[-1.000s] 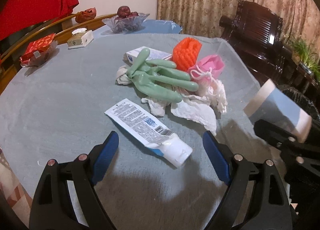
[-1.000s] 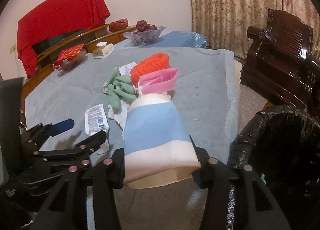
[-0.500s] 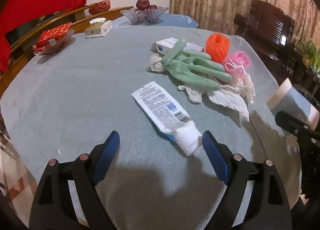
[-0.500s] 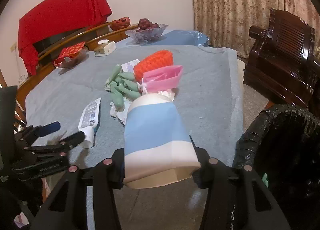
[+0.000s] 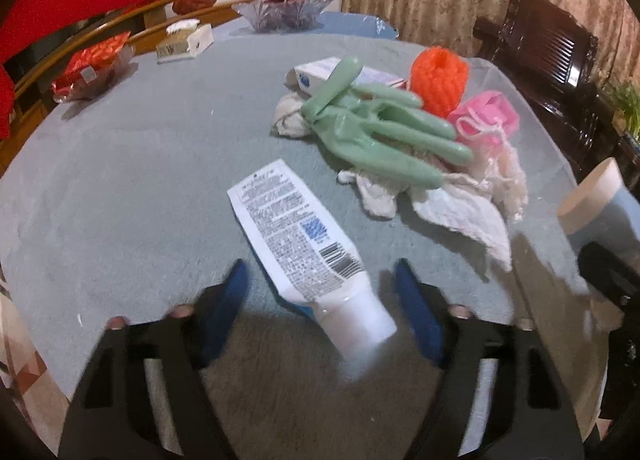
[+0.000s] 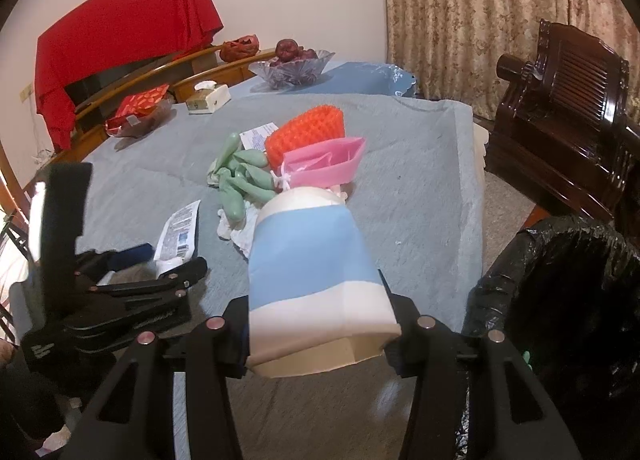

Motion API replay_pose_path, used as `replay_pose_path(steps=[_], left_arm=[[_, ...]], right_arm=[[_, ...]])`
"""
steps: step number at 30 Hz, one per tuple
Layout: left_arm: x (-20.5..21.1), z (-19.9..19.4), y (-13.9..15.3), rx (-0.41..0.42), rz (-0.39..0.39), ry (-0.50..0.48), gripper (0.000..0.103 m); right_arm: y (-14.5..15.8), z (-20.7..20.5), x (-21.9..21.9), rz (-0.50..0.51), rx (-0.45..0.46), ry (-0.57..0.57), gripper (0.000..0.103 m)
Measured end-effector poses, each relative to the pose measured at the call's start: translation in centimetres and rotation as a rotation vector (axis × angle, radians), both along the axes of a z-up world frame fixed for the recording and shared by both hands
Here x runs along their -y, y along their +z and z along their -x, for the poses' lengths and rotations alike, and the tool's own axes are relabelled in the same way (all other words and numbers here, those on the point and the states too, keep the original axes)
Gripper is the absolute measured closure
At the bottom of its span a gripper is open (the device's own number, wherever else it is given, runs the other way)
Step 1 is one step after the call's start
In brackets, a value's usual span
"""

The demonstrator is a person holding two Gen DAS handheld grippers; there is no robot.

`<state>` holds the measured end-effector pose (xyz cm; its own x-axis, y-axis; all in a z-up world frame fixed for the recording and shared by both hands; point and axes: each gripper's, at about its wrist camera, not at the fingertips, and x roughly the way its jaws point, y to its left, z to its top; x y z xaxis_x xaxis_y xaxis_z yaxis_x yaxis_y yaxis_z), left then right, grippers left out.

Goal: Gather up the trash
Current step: 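Grasp the white squeeze tube with the left tool while the right tool holds the cup, then carry the paper cup and white tube over the bin and open both tools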

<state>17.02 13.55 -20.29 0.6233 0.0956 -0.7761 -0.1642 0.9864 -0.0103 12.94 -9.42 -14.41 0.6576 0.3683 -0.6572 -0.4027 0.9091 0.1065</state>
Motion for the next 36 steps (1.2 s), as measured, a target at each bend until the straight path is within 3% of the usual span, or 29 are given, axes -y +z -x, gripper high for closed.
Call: replay_pose_path(steps=[4, 10, 20, 28, 36], left_arm=[[-0.4, 0.3, 0.1, 0.010, 0.017, -0.012, 0.069], [-0.8, 1.2, 0.8, 0.032, 0.042, -0.013, 0.070], [-0.9, 3.2, 4.8, 0.113, 0.036, -0.028, 0.070], [1.9, 3.5, 7.7, 0.175, 0.039, -0.096, 0.070], [6.5, 2.9, 10.1, 0.227, 0.058, -0.201, 0.070]], right_arm=[[0.1, 0.0, 0.0, 0.001, 0.004, 0.003, 0.054], [0.9, 0.2, 0.2, -0.007, 0.021, 0.003, 0.054], [2.8, 0.7, 0.8, -0.034, 0.055, -0.004, 0.054], [4.8, 1.2, 2.2, -0.068, 0.092, -0.033, 0.054], [7.0, 2.2, 6.8, -0.091, 0.136, -0.125, 0.054]])
